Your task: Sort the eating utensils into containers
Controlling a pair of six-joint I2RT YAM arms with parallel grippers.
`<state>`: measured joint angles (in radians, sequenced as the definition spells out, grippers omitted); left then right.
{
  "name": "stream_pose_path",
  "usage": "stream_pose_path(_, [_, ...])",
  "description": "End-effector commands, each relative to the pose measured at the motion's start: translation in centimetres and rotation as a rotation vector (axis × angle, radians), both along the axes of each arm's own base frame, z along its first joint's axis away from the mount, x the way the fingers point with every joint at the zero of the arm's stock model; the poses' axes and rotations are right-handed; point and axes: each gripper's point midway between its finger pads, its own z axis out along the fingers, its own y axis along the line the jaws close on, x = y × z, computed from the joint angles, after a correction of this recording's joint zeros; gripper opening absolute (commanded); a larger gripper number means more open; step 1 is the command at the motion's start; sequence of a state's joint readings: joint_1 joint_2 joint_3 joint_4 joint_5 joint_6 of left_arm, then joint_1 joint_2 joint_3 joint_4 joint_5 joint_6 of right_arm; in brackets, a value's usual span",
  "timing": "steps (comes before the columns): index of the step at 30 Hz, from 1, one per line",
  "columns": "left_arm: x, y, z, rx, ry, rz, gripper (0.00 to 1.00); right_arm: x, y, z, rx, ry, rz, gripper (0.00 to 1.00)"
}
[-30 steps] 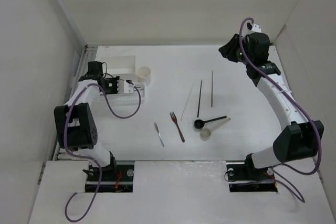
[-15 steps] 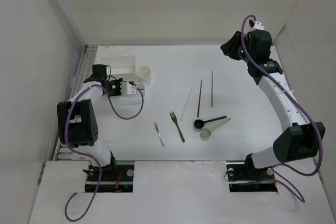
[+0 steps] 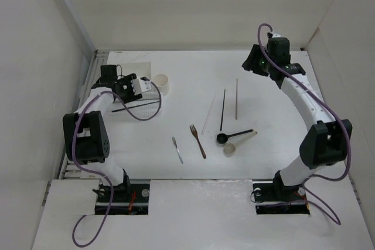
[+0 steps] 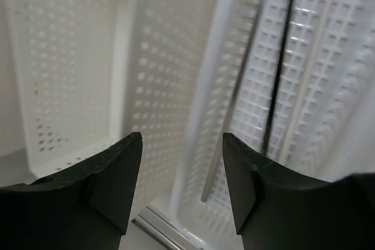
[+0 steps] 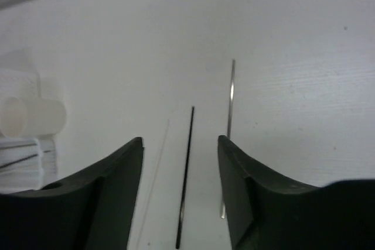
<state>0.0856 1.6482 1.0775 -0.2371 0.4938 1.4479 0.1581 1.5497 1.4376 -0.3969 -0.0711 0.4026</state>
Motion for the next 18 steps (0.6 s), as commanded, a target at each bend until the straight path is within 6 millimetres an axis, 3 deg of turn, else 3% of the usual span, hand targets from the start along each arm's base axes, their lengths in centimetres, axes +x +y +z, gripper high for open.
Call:
stream_pose_path(1, [2.5, -0.1, 6.2, -0.079, -0.105, 0.087, 0.54, -0.3, -0.6, -6.4, -0.089, 0.186, 0.001, 0.6])
stream_pose_path(2, [2.6, -0.2, 6.7, -0.105, -0.102, 0.115, 0.54, -0.2, -0.6, -7.7, -0.097, 0.232, 0.003, 0.53])
stream_pose_path(3, [2.6, -0.2, 7.6, -0.122, -0.107, 0.133, 0.54, 0.2, -0.5, -10.8, -0.117, 0.31, 0.011, 0.48])
stream_pose_path(4, [2.9, -0.1, 9.1, -0.134, -0.134, 0.159, 0.54, -0.2, -0.4, -12.3, -0.146, 0.368, 0.024, 0.43])
stream_pose_path(5, [3.1, -0.1, 9.7, -0.159, -0.133, 0.183, 0.54, 0.7, -0.5, -12.4, -0.162, 0.372, 0.021, 0.4])
stream_pose_path(6, [3.2, 0.0, 10.9, -0.219, -0.135, 0.257, 0.54, 0.9, 0.1, -14.7, -0.195, 0.422, 0.056, 0.39])
stream_pose_path(9, [4.6, 0.4, 15.3, -0.338, -0.224, 0.418, 0.63, 2.0, 0.5, -15.7, -0.271, 0.455, 0.058, 0.4])
stream_pose_path(10, [4.6, 0.5, 16.5, -0.425, -0.226, 0.504, 0.66, 2.0, 0.7, -17.4, -0.305, 0.495, 0.066, 0.42])
stream_pose_path(12, [5.0, 1.3, 18.4, -0.486, -0.274, 0.597, 0.69, 2.1, 1.0, -18.0, -0.329, 0.52, 0.078, 0.42])
stream_pose_path(13, [4.8, 1.3, 19.3, -0.516, -0.291, 0.621, 0.7, 2.0, 0.9, -19.4, -0.335, 0.548, 0.081, 0.42])
stream_pose_path(17, [3.5, 1.1, 19.6, -0.591, -0.284, 0.671, 0.7, 1.4, 0.6, -20.4, -0.352, 0.589, 0.078, 0.42])
stream_pose_path(18, [3.1, 1.0, 18.8, -0.595, -0.265, 0.681, 0.7, 1.0, 0.5, -21.2, -0.356, 0.61, 0.08, 0.42])
